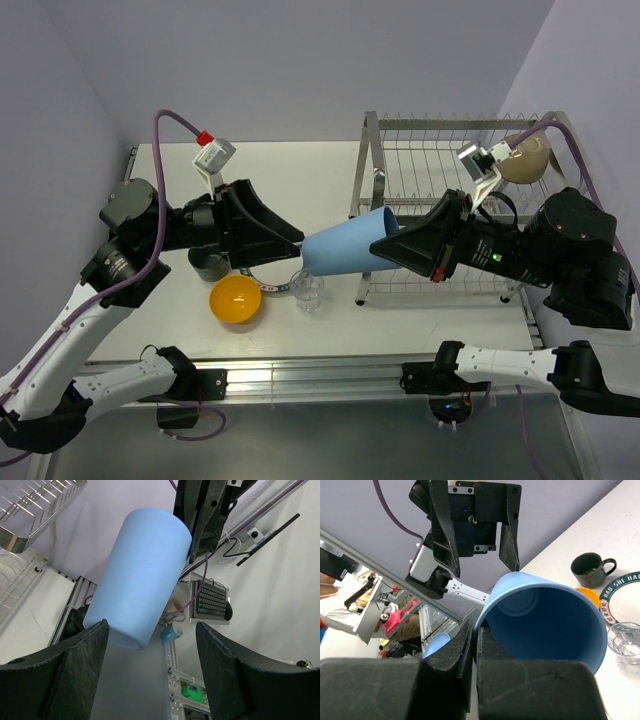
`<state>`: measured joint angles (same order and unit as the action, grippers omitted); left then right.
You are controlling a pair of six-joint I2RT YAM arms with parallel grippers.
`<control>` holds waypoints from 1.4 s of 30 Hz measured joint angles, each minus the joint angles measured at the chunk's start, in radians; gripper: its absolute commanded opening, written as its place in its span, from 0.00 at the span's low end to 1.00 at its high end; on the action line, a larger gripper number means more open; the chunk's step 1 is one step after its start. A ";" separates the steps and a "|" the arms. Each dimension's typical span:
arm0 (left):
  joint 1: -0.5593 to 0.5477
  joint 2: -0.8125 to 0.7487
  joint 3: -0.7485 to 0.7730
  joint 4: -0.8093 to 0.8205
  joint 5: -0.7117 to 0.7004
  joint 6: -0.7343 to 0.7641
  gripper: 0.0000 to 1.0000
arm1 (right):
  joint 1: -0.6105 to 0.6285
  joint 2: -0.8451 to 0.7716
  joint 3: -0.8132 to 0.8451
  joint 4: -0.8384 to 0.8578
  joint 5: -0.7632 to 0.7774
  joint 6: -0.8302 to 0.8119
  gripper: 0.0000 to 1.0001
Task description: Load the mixed dishes into the dish rack
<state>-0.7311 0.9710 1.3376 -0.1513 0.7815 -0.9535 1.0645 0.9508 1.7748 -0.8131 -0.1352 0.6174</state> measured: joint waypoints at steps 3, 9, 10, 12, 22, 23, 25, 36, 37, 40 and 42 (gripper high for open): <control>-0.007 0.003 0.014 -0.032 -0.015 0.026 0.76 | -0.016 0.000 0.000 0.000 -0.025 0.008 0.00; -0.014 0.023 0.079 -0.106 -0.040 0.079 0.76 | -0.027 -0.001 -0.007 0.025 -0.048 0.022 0.00; -0.014 0.029 0.094 -0.122 -0.042 0.089 0.76 | -0.029 -0.002 -0.008 0.027 -0.050 0.023 0.00; -0.014 0.040 0.115 -0.140 -0.042 0.104 0.76 | -0.033 -0.002 -0.008 0.035 -0.051 0.025 0.00; -0.016 0.047 0.125 -0.170 -0.043 0.140 0.76 | -0.045 0.000 -0.008 0.046 -0.087 0.044 0.00; -0.018 0.050 0.130 -0.179 -0.053 0.150 0.76 | -0.045 0.001 -0.008 0.053 -0.097 0.048 0.00; -0.025 0.062 0.151 -0.211 -0.082 0.170 0.76 | -0.045 0.011 -0.004 0.073 -0.121 0.055 0.00; -0.027 0.055 0.152 -0.182 -0.127 0.173 0.76 | -0.050 0.026 -0.003 0.094 -0.142 0.066 0.00; -0.027 0.053 0.142 -0.167 -0.114 0.164 0.75 | -0.052 0.025 -0.003 0.094 -0.144 0.066 0.00; -0.027 0.047 0.108 -0.110 -0.069 0.128 0.75 | -0.058 0.017 -0.008 0.097 -0.148 0.067 0.00; -0.027 0.043 0.086 -0.077 -0.039 0.106 0.75 | -0.069 0.005 -0.018 0.105 -0.147 0.071 0.00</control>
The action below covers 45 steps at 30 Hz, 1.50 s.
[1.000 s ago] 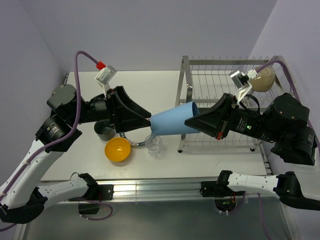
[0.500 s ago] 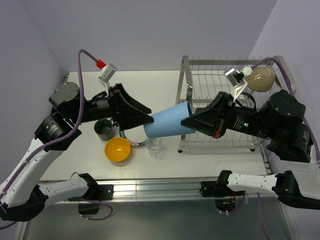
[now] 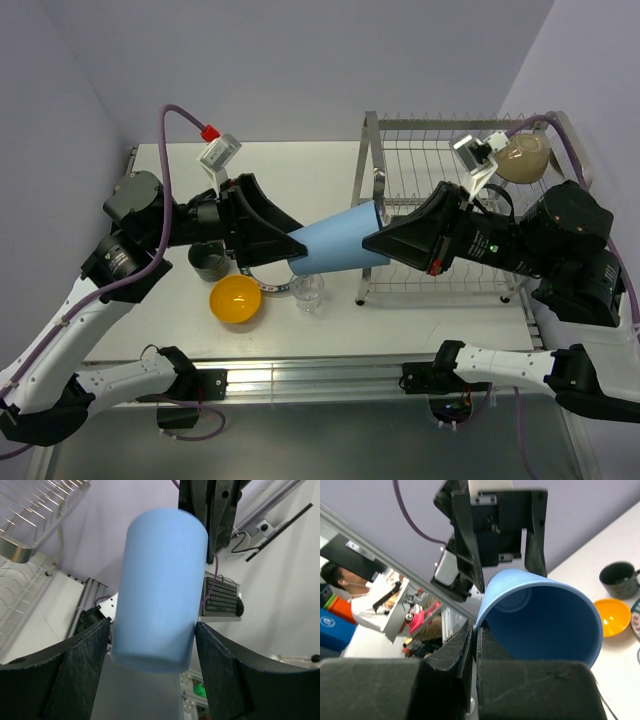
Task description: Load the mixed dishes into the dish rack
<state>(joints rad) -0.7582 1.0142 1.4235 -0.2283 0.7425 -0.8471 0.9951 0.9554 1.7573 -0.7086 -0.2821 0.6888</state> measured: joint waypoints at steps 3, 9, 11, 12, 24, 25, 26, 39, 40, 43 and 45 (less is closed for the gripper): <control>0.001 -0.008 -0.030 0.038 0.032 -0.032 0.75 | -0.018 -0.016 -0.005 0.020 0.005 0.003 0.00; 0.009 -0.034 -0.067 0.098 0.071 -0.083 0.75 | -0.036 -0.050 -0.016 0.058 0.010 0.015 0.00; 0.011 -0.039 -0.069 0.117 0.073 -0.094 0.76 | -0.037 -0.057 -0.018 0.080 0.004 0.025 0.00; 0.012 -0.042 -0.069 0.129 0.074 -0.101 0.76 | -0.037 -0.061 -0.025 0.095 0.003 0.029 0.00; 0.016 -0.054 -0.124 0.279 0.064 -0.192 0.77 | -0.039 -0.067 -0.083 0.142 -0.014 0.058 0.00; 0.016 -0.054 -0.124 0.283 0.064 -0.195 0.77 | -0.039 -0.067 -0.084 0.142 -0.015 0.059 0.00; 0.016 -0.054 -0.124 0.289 0.064 -0.195 0.77 | -0.039 -0.067 -0.086 0.146 -0.016 0.061 0.00; 0.017 -0.059 -0.127 0.295 0.010 -0.212 0.77 | -0.039 -0.114 -0.206 0.279 0.000 0.081 0.00; 0.017 -0.063 -0.129 0.293 -0.015 -0.212 0.77 | -0.039 -0.139 -0.252 0.318 0.013 0.085 0.00; 0.017 -0.102 -0.159 0.291 -0.145 -0.224 0.77 | -0.039 -0.211 -0.375 0.409 0.063 0.100 0.00; 0.017 -0.140 -0.186 0.293 -0.242 -0.243 0.78 | -0.039 -0.241 -0.411 0.437 0.108 0.099 0.00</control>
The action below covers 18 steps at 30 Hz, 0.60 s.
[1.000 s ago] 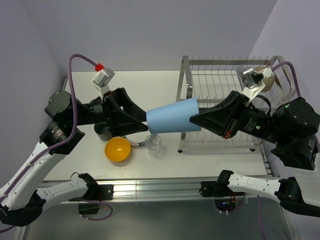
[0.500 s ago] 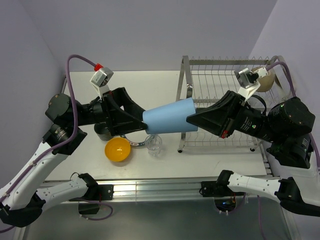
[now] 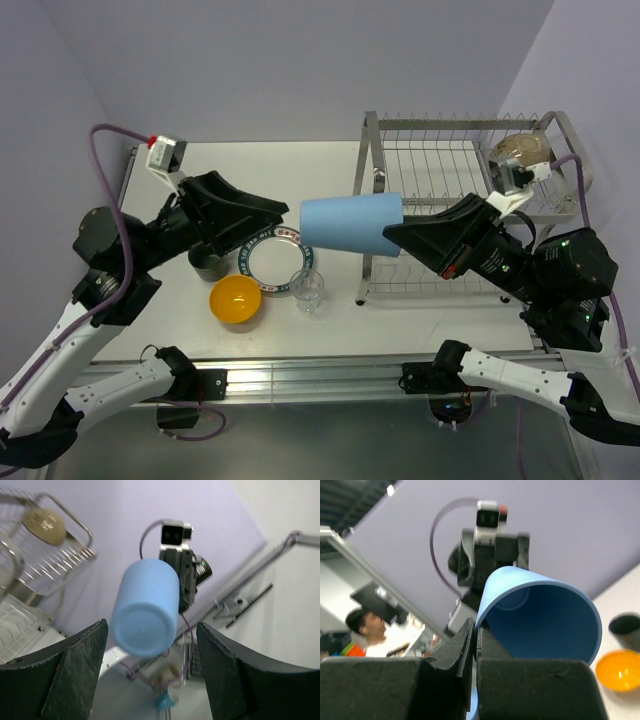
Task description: Load the mixed dishes into the dish rack
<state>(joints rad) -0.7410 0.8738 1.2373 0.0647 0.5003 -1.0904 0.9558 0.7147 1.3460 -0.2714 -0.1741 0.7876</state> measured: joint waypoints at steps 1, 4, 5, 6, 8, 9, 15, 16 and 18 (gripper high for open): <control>0.000 -0.014 -0.007 0.003 -0.040 -0.004 0.78 | 0.000 -0.003 0.000 0.014 0.023 -0.001 0.00; 0.000 -0.035 -0.001 0.005 -0.165 -0.003 0.79 | 0.000 -0.002 0.005 0.077 0.089 -0.017 0.00; 0.000 -0.036 0.010 0.004 -0.200 -0.002 0.79 | 0.000 0.001 0.008 0.093 0.110 -0.024 0.00; 0.000 -0.036 0.021 0.003 -0.235 0.002 0.79 | -0.001 0.005 0.011 0.108 0.128 -0.028 0.00; -0.002 -0.040 0.027 0.006 -0.296 0.002 0.79 | -0.001 0.021 0.021 0.137 0.161 -0.040 0.00; -0.003 -0.042 0.026 0.006 -0.324 0.001 0.79 | -0.001 0.033 0.026 0.154 0.177 -0.047 0.00; -0.010 -0.035 -0.004 0.071 -0.428 0.001 0.80 | -0.001 0.119 0.029 0.247 0.220 -0.056 0.00; -0.012 -0.028 -0.006 0.082 -0.434 0.002 0.80 | -0.001 0.136 0.029 0.264 0.220 -0.057 0.00; -0.017 -0.010 -0.007 0.113 -0.438 0.002 0.80 | -0.001 0.166 0.029 0.289 0.219 -0.056 0.00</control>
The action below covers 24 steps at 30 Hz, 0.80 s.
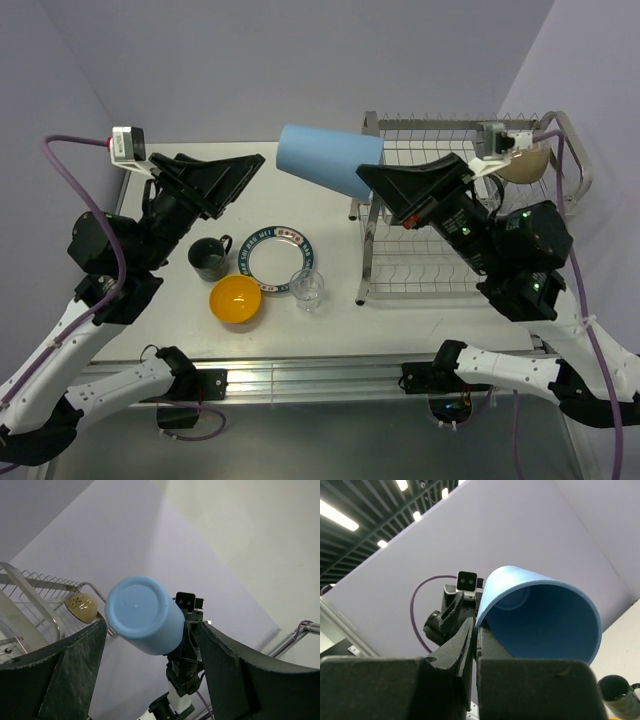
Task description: Load the mixed dishes into the dish rack
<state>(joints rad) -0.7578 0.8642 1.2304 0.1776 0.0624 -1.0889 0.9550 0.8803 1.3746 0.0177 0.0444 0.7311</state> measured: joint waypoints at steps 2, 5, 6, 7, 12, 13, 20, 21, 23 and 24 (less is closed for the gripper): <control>-0.001 0.020 0.000 0.029 0.002 0.000 0.80 | 0.000 0.026 0.000 0.026 -0.002 0.000 0.00; 0.002 0.043 -0.009 0.071 -0.005 0.004 0.80 | 0.000 0.062 0.000 0.055 -0.003 0.004 0.00; 0.003 0.044 -0.015 0.081 -0.011 0.004 0.80 | -0.002 0.066 0.000 0.060 -0.003 0.005 0.00; 0.005 0.044 -0.020 0.090 -0.016 0.005 0.80 | -0.003 0.068 0.000 0.065 -0.004 0.005 0.00; 0.003 0.040 -0.021 0.132 -0.006 0.004 0.80 | -0.004 0.071 0.012 0.080 -0.012 0.005 0.00; 0.002 0.041 -0.021 0.136 -0.005 0.004 0.80 | -0.004 0.071 0.014 0.083 -0.012 0.004 0.00; 0.002 0.053 -0.020 0.147 -0.003 0.007 0.80 | -0.004 0.067 0.015 0.083 -0.010 -0.003 0.00; 0.002 0.056 -0.020 0.147 -0.003 0.008 0.80 | -0.004 0.066 0.015 0.082 -0.010 -0.005 0.00; 0.002 0.061 -0.019 0.145 -0.003 0.013 0.80 | -0.004 0.061 0.015 0.080 -0.007 -0.011 0.00; 0.002 0.062 -0.018 0.142 -0.003 0.015 0.80 | -0.004 0.058 0.015 0.079 -0.006 -0.013 0.00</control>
<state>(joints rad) -0.7563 0.9264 1.2125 0.3199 0.0597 -1.0737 0.9512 0.9386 1.3895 0.0971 0.0383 0.7185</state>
